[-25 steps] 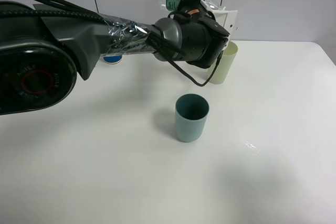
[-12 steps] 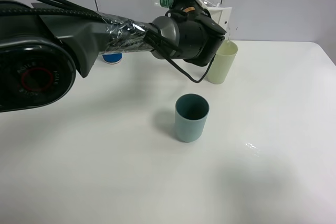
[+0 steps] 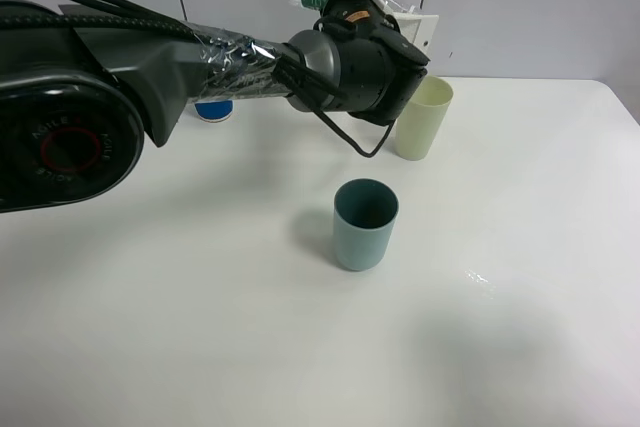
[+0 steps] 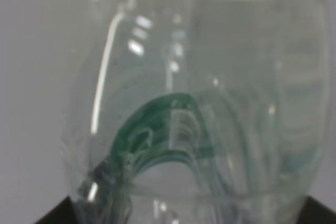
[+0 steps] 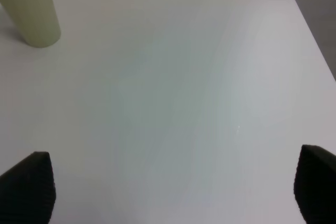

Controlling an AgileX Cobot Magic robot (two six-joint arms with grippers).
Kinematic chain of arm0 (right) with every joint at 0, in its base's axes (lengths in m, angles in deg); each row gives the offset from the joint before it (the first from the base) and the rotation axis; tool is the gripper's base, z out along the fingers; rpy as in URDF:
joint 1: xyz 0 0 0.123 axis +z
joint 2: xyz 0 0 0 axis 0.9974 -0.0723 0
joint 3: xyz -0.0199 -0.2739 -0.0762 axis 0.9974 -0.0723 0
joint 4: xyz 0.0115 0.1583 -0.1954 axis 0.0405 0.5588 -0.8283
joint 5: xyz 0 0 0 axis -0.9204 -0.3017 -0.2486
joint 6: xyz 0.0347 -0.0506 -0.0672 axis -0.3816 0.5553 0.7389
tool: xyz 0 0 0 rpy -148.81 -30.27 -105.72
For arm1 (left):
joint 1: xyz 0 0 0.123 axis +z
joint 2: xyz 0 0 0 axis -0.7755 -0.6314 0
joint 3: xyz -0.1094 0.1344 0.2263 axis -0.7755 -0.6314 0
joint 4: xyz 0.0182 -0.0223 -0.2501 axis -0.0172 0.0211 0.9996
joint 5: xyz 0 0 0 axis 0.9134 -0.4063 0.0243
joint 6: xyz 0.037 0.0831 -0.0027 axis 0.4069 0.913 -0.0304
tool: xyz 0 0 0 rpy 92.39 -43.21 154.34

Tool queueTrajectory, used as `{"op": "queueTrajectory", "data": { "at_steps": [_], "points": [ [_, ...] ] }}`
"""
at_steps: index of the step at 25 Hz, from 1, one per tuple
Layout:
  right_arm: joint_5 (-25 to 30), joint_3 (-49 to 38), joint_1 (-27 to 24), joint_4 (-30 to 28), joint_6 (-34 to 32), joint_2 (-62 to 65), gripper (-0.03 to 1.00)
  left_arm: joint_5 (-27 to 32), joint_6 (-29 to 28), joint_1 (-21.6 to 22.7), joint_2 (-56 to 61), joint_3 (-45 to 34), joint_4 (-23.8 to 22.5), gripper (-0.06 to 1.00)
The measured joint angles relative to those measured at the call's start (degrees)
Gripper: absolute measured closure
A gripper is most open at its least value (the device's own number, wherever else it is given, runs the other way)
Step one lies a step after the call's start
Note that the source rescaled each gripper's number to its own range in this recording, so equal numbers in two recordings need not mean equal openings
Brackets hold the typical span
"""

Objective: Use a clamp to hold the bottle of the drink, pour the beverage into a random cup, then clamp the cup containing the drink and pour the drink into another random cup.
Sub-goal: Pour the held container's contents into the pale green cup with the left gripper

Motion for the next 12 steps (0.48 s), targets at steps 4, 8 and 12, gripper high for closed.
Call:
{"op": "queueTrajectory", "data": {
  "at_steps": [4, 8, 12],
  "points": [
    [0.0, 0.0, 0.0, 0.0, -0.05, 0.0, 0.21, 0.0, 0.07, 0.0, 0.0, 0.0, -1.54, 0.89],
    [0.0, 0.0, 0.0, -0.05, -0.05, 0.0, 0.21, 0.0, 0.18, 0.0, 0.0, 0.0, -3.59, 0.89],
    [0.0, 0.0, 0.0, -0.05, -0.05, 0.0, 0.21, 0.0, 0.18, 0.0, 0.0, 0.0, -4.6, 0.89]
  ]
}}
